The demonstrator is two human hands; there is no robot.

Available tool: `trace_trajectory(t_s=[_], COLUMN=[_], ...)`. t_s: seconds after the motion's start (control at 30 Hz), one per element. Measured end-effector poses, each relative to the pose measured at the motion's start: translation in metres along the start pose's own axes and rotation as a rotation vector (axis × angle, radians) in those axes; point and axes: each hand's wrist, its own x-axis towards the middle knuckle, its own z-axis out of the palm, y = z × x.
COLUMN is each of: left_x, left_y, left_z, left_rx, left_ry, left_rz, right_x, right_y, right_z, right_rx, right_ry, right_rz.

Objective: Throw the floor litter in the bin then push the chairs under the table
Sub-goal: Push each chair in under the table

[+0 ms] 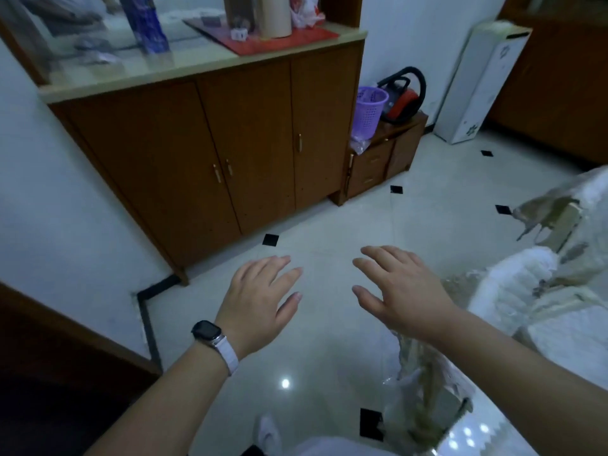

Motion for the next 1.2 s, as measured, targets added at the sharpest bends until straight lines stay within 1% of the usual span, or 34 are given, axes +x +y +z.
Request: trace_trajectory(t_s=[0.17,0.3,0.5,0.7,0.83,0.97,1.07,1.2], left_x=[0.049,0.083,0.152,0.249,0.331,0.411,0.459,0.501], left_y=[-0.075,-0.108,-0.124,-0.134,-0.126,-0.099,-0.071,-0.029], left_z=[-0.001,0.014,0.05,0.089,0.109,0.134,0.156,0.184], left_rx=[-0.034,-0.092,-0.125,-0.085,-0.056,-0.054,-0.1,-0.174], left_ry=[0.002,0.023,-0.005,-0.099,-0.13,-0.095,-0.098,-0.108], left_rz=[0.083,0.159,0.279,0.366,0.454,0.574,0.667,0.813], right_x=[0.066,0.09,0.128,0.179,0.218,0.236,0.235,0.213], right_y=[-0.025,-0.025,0.018,0.084,0.14,0.204,0.247,0.28], right_z=[0.007,0.022,0.04,0.072,0.075,0.067,0.059,0.051], right_rx=[-0.016,-0.019,-0.053,-0.039,-0.031,-0.076,-0.114,-0.156], right_ry=[0.027,0.023,0.055,0.11,0.16,0.221,0.219,0.241], right_rz=[0.058,0.107,0.158,0.232,0.271,0.311,0.394,0.547])
